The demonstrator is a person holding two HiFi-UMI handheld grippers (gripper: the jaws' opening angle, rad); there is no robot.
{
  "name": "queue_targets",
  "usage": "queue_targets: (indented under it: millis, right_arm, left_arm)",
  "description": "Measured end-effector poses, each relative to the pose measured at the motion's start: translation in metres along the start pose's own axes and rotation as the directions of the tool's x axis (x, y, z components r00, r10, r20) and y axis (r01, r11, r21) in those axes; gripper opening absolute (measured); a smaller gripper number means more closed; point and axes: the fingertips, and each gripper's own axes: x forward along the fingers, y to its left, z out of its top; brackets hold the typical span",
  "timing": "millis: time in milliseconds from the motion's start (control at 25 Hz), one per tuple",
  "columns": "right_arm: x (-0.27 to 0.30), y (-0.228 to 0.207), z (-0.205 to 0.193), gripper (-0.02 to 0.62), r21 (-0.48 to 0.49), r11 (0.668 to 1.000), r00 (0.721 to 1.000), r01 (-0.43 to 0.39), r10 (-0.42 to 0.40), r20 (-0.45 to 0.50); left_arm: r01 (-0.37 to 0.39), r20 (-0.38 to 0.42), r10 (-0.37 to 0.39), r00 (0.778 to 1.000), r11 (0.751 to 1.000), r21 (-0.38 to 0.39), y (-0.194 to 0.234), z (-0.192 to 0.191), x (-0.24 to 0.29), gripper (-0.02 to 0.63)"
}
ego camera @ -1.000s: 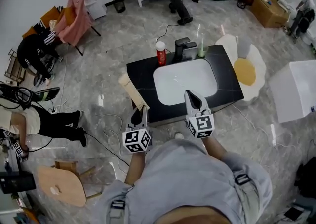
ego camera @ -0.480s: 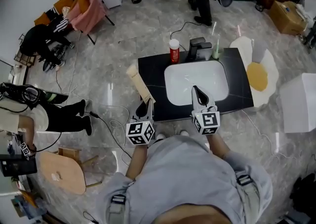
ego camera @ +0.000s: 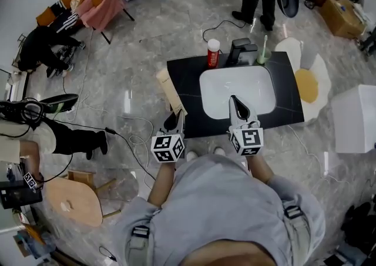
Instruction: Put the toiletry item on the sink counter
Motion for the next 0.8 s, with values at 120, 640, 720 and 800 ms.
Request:
queue_targets:
  millis: [120,640,720,800]
  right_arm:
    - [0.001,0.001,0.003,0.005,-0.008,1.000,1.000,0.005,-0.005,0.006]
    - [-0.003,-0.003,0.001,0.005,-0.004,0.999,0.999,0.036,-0.036,-0.008]
    - [-0.002,-0.004,0.001,0.005,-0.004,0.999,0.999,0.041,-0.041,-0.008]
    - [-0.002,-0.006,0.000,0.005,-0.004,0.999,0.999,0.045,-0.045,-0.009]
  left_arm:
    - [0.009,-0.015,-0.010,1.000,1.000,-0.020,0.005,-0.006,0.003,0.052]
    - [0.017,-0.117,-0.021,0.993,0.999,-0.042,0.019,-0.041,0.021,0.052]
    - [0.020,-0.132,-0.027,0.991,0.999,-0.048,0.022,-0.047,0.025,0.052]
    - [0.028,-0.150,-0.036,0.988,0.998,-0.055,0.024,-0.054,0.029,0.052]
